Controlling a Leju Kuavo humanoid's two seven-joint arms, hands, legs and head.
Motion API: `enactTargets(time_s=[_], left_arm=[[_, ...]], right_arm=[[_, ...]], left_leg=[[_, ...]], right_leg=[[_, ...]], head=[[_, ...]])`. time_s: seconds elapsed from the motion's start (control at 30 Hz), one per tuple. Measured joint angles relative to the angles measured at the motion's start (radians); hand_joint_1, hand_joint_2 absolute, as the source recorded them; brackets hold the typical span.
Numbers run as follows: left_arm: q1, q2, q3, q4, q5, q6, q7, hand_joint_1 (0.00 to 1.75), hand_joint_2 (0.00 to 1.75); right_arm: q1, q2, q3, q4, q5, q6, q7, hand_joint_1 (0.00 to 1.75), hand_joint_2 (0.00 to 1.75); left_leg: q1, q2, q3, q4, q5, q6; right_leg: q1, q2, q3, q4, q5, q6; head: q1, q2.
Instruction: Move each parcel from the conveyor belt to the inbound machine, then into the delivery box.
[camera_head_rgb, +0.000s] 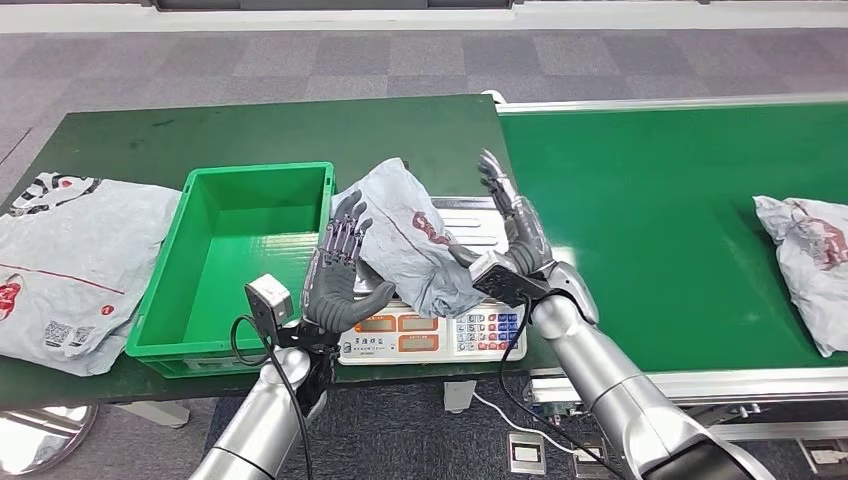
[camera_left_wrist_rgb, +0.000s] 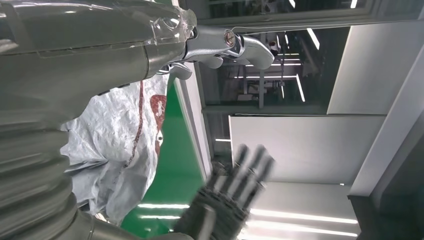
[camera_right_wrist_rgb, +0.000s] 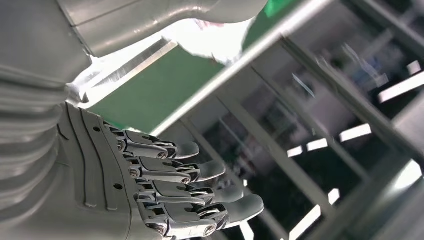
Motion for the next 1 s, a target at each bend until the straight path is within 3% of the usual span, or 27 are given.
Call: enactTargets(time_s=[0.27,0.37,0.5,0.7,1.0], left_arm=[[0.001,0.001,0.000,0.000,0.000,0.000,0.000,0.00,1.75],[0.002,0.001,0.000,0.000,0.000,0.007,0.000,0.00,1.75],[0.013,0.005,0.000,-0.008,0.000,0.026,0.000,0.00,1.75],[0.034,0.017,0.000,-0.028,-0.004,0.042,0.000,0.00,1.75],[0.039,0.019,0.000,-0.037,-0.004,0.042,0.000,0.00,1.75]], right_arm=[[0.040,-0.046,-0.015,-0.147,-0.031,-0.039,-0.001,0.00,1.75],[0.056,-0.064,-0.035,-0.180,-0.034,-0.105,0.000,0.00,1.75],[0.109,-0.115,-0.136,-0.226,-0.090,-0.194,0.030,0.00,1.75],[0.257,-0.189,-0.322,-0.260,-0.125,-0.234,0.061,0.00,1.75],[0.318,-0.227,-0.389,-0.278,-0.125,-0.238,0.061,0.00,1.75]], left_leg=[[0.000,0.002,0.000,0.000,-0.001,0.000],[0.000,0.001,0.000,0.000,-0.001,0.000],[0.000,-0.001,0.000,0.000,-0.001,0.000],[-0.002,-0.001,0.000,0.000,-0.003,0.003],[-0.002,0.001,0.000,0.000,-0.004,0.003]], right_leg=[[0.000,0.001,-0.001,0.000,0.000,0.000],[0.000,0.001,-0.001,0.000,0.000,0.000],[0.000,-0.001,0.001,-0.001,0.000,0.000],[-0.001,-0.003,0.002,-0.003,-0.001,0.002],[-0.001,-0.001,0.001,-0.002,-0.001,0.001]], head=[[0.000,0.000],[0.000,0.000],[0.000,0.000],[0.000,0.000],[0.000,0.000]])
